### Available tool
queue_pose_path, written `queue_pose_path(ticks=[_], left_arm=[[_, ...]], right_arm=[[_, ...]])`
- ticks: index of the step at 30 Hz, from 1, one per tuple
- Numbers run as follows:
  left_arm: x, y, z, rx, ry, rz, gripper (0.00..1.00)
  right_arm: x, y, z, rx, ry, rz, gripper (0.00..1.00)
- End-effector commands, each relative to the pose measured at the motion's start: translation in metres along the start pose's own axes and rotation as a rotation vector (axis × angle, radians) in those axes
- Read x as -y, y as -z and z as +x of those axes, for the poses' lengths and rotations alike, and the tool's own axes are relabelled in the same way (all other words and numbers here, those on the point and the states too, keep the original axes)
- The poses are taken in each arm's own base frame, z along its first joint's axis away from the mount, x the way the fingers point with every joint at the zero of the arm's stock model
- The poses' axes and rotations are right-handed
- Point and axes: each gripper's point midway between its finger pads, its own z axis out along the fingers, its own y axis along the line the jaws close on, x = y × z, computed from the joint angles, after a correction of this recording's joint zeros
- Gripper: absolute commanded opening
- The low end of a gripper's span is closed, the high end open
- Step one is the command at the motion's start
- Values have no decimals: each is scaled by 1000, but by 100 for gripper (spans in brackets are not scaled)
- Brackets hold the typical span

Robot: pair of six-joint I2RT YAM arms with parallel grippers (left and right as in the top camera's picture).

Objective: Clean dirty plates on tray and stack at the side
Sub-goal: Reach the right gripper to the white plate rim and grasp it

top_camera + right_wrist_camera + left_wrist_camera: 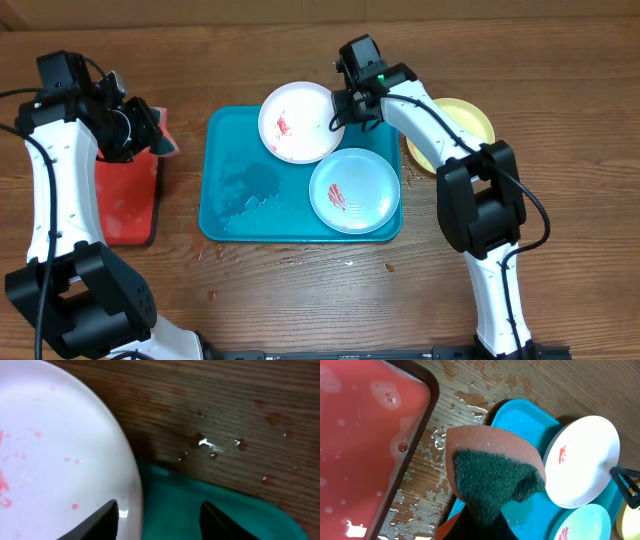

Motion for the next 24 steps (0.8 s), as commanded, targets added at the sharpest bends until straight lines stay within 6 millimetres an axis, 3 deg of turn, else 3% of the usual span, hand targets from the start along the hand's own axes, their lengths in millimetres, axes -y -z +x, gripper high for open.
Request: queue_pose_path(ticks=[1, 11, 24], left_arm=[[4, -2, 0, -2, -33, 13, 4], [4, -2, 0, 0, -33, 14, 4], [4, -2, 0, 0, -33, 13, 4]], right_arm=[[-3, 6, -9, 30, -23, -14, 42], [-17, -12, -3, 21, -5, -47, 42], [-38, -18, 2, 21, 30, -64, 36]])
